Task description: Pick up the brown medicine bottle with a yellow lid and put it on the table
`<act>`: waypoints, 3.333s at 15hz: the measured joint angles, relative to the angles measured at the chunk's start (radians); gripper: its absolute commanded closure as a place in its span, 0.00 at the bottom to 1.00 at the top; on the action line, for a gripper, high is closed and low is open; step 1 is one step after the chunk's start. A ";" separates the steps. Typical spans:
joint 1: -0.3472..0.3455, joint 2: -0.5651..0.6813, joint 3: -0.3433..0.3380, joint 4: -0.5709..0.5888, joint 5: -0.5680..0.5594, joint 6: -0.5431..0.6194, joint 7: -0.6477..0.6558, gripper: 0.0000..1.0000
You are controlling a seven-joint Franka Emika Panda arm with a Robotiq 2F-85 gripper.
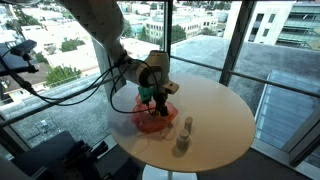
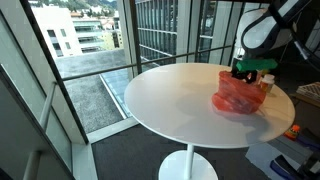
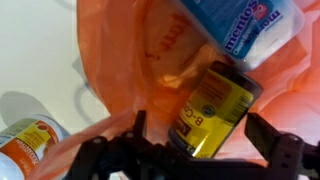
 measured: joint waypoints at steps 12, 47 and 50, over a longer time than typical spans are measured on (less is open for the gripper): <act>0.000 -0.001 0.020 0.001 0.025 -0.072 0.000 0.00; -0.010 -0.111 -0.014 -0.002 -0.011 -0.207 -0.049 0.72; -0.017 -0.153 -0.014 -0.016 -0.015 -0.223 -0.073 0.72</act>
